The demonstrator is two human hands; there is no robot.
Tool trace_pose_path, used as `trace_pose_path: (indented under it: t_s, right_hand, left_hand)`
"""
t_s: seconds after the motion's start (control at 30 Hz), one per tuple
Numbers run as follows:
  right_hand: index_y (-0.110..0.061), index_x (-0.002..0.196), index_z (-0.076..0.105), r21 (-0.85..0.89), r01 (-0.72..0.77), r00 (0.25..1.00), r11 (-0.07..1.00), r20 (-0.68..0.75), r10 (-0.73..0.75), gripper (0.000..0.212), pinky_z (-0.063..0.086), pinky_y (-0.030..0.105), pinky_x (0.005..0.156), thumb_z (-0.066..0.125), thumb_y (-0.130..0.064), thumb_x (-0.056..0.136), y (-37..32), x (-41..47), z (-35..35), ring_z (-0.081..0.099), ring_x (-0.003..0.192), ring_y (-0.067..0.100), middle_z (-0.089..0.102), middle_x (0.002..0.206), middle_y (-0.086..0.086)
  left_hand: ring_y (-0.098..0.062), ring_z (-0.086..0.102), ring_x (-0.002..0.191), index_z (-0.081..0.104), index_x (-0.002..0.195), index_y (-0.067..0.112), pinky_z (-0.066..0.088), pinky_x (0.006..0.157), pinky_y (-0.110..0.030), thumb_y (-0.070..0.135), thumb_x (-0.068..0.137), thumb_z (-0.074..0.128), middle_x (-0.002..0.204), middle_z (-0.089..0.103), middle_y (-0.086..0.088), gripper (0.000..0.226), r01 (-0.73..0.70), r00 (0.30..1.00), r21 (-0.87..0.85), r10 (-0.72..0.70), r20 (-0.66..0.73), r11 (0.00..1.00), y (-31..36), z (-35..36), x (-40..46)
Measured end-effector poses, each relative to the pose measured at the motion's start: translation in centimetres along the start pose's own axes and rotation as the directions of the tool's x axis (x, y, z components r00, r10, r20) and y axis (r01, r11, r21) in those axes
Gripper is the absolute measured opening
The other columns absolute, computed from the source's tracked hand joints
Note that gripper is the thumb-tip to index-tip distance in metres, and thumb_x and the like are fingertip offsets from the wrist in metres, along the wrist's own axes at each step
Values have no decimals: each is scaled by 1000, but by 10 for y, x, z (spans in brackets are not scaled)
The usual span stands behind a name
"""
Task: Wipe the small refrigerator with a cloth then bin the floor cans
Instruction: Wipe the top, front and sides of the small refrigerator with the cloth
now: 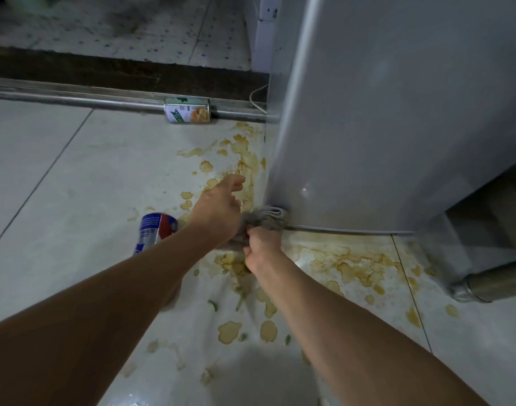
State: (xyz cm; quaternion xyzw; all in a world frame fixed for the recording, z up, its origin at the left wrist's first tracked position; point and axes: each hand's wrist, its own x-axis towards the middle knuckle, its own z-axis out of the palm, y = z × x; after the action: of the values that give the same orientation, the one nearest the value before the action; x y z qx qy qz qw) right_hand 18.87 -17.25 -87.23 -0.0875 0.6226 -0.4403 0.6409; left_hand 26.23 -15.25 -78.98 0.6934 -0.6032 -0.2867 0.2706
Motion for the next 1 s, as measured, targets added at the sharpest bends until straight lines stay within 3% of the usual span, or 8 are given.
trace_pose_path:
  t_s: [0.23,0.33,0.4,0.53,0.67,0.8,0.9,1.0]
  right_hand:
    - [-4,122,53,-214,41,997,976,77,-25,32,49,47,96,45,4,92,-10,-25,-8,59,107,32,60,120,18]
    - [-2,104,63,-287,85,995,954,75,-66,22,58,39,73,44,1,92,-25,-41,-48,67,87,33,67,101,19]
    - [-3,97,64,-336,147,989,930,65,-132,21,58,42,73,44,2,91,-42,-50,-80,67,88,36,68,100,22]
    - [-9,109,52,-324,244,964,914,-19,-264,23,58,37,59,47,4,91,-82,-62,-144,66,71,27,63,91,14]
    - [-13,126,36,-263,306,920,915,-164,-355,39,52,51,88,51,-2,91,-115,-61,-199,62,97,36,57,111,19]
    - [-7,125,36,-212,409,849,888,-268,-455,35,54,42,80,48,-2,92,-144,-50,-243,59,84,29,55,110,21]
    - [-18,123,39,-122,389,868,913,-284,-407,30,54,36,68,45,-9,95,-162,-34,-265,61,75,24,56,97,11]
    - [-19,131,45,-17,352,911,936,-224,-346,41,51,46,92,51,-8,92,-173,-10,-277,61,104,33,57,121,16]
  left_hand:
    - [-19,51,119,45,132,22,44,99,-35,7,94,44,135,52,2,41,1,1000,62,-1,-13,998,3,-20,-20]
    - [-18,52,117,45,131,23,45,96,-37,11,92,49,132,54,3,41,-38,999,77,39,-20,996,13,-19,-29]
    - [-18,53,115,46,129,23,45,95,-35,12,90,53,129,56,2,41,-91,995,93,93,-18,991,27,-11,-35]
    - [-19,53,116,47,129,23,45,95,-36,12,87,56,129,56,2,44,-214,977,123,215,3,969,70,10,-44]
    - [-21,48,123,43,134,24,40,101,-36,14,87,55,135,51,0,49,-351,936,196,347,59,916,119,35,-46]
    - [-23,43,122,42,132,25,36,99,-36,13,86,55,132,49,-3,49,-492,868,285,489,88,822,167,63,-48]
    - [-20,41,124,47,129,21,26,102,-33,7,80,57,130,51,-1,51,-621,756,409,648,90,668,196,82,-48]
    - [-21,35,133,50,128,19,20,111,-44,4,76,58,138,47,0,54,-651,697,508,709,106,564,218,96,-42]
